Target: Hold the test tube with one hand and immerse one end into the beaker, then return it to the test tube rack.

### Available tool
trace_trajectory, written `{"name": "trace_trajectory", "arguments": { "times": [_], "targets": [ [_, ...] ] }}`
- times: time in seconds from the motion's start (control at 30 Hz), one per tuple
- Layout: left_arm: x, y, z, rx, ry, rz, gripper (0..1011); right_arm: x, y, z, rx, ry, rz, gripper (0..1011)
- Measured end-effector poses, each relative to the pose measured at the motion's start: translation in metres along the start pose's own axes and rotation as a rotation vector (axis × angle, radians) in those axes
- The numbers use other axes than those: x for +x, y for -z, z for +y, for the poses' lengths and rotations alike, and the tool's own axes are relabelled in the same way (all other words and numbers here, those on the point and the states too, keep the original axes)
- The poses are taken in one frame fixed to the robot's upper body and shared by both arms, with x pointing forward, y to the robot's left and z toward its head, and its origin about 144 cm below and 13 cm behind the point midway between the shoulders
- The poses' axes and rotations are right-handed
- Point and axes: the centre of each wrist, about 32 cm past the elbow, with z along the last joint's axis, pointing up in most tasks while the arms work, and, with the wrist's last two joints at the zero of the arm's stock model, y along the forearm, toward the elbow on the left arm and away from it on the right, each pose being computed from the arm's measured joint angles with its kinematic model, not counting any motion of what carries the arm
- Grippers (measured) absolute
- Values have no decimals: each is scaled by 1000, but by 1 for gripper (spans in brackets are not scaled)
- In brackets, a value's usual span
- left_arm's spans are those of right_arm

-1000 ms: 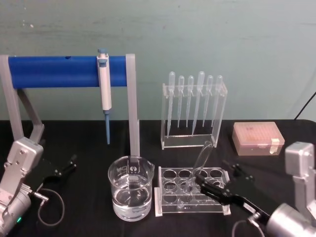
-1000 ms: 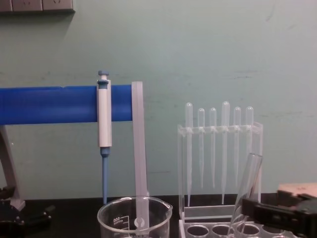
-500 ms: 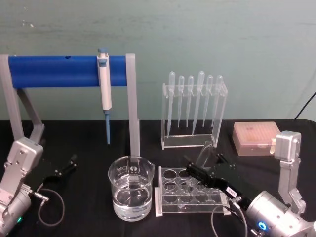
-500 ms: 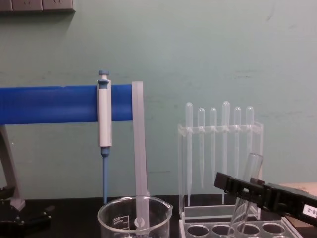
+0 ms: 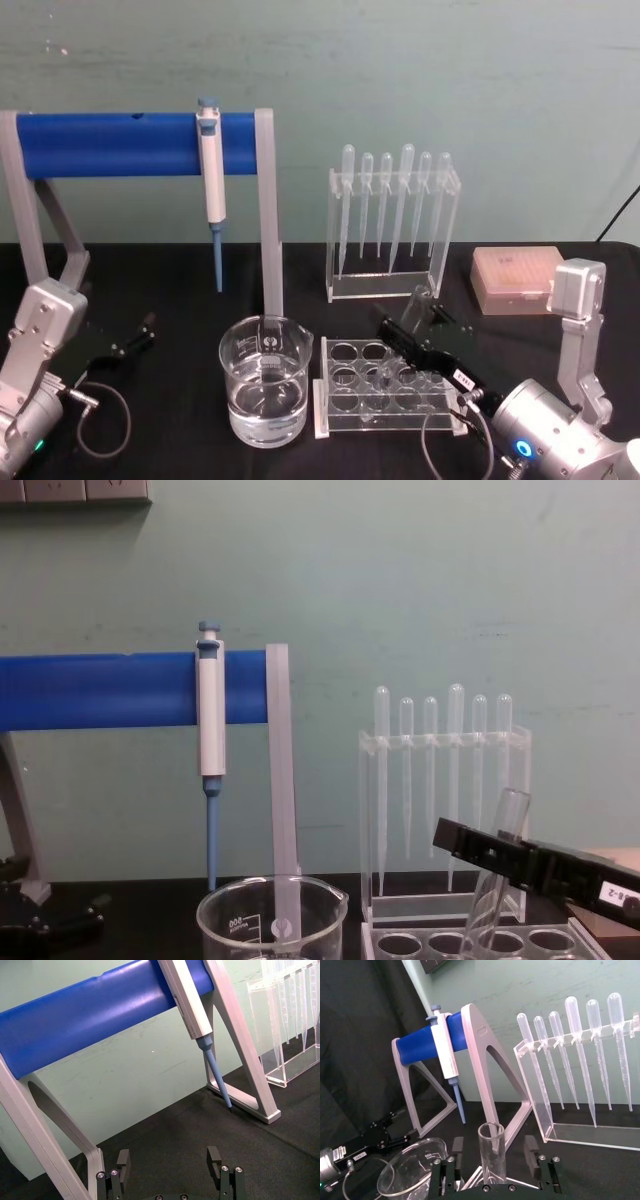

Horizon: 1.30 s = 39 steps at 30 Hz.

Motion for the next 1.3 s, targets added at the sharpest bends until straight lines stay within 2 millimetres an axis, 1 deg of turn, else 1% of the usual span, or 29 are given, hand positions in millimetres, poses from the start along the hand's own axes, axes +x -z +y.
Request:
{"name": "trace_trajectory", "arguments": {
  "times": [0.07,0.13,0.17,0.23,0.37,0.43,0.47,0.53,0.63,0.93,1.13,1.3],
  "targets": [
    [0,0,0,0,0,0,1000,0,-1,0,2,2,-2,739],
    [0,0,0,0,0,0,1000,0,-1,0,3,3,-2,663],
    [0,0,0,0,0,0,1000,0,-1,0,3,3,-3,651],
    [0,0,0,0,0,0,1000,0,-1,0,5,4,-2,565],
    [0,0,0,0,0,0,1000,1,-1,1,8,4,-1,459],
    [0,0,0,0,0,0,1000,1,-2,1,10,3,-1,380],
    [0,0,0,0,0,0,1000,1,-2,1,10,2,-1,362],
    [0,0,0,0,0,0,1000,1,-2,1,13,1,-2,277],
    [0,0,0,0,0,0,1000,1,-3,1,16,2,-3,226],
    [0,0,0,0,0,0,1000,-1,-5,0,27,-3,-35,226],
    [0,0,0,0,0,0,1000,-7,-11,-1,20,-11,-130,226],
    [0,0,0,0,0,0,1000,-13,-20,0,9,-30,-234,226]
  ]
}}
